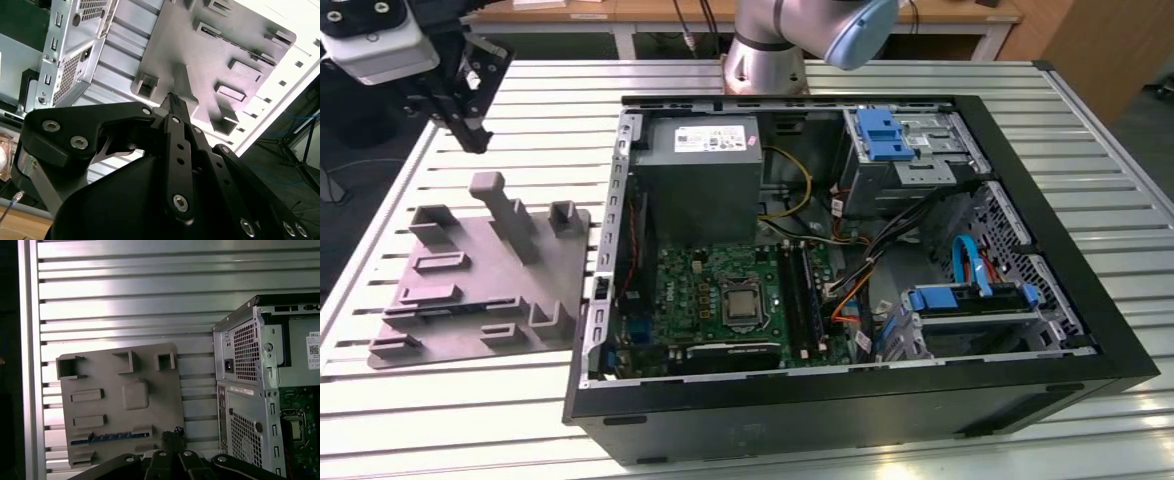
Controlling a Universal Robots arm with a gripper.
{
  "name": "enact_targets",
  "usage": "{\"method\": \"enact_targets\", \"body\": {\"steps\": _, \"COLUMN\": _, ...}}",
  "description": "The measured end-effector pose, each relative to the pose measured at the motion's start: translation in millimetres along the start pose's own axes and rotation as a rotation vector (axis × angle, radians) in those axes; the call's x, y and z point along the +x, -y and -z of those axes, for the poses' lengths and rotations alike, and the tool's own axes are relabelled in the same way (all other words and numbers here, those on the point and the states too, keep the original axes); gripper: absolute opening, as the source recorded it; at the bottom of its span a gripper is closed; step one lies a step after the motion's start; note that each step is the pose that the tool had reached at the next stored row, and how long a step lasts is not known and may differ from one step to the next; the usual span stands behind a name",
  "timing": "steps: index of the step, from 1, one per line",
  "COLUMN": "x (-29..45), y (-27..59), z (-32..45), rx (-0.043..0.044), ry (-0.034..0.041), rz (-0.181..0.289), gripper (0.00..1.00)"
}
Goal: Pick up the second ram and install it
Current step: 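Reach for the second ram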
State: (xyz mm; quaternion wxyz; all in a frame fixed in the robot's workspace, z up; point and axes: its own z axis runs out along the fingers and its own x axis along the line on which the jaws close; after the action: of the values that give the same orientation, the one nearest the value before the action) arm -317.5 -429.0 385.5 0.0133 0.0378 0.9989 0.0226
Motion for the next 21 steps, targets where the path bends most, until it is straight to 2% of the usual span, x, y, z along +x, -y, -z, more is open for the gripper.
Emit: {"method": "enact_targets", "body": {"steps": 21, "x": 29.7, "y": 4.7, "z": -1.6, "rx": -0.0001, "ry": 0.0001, "rz": 0.0, "gripper": 0.11}}
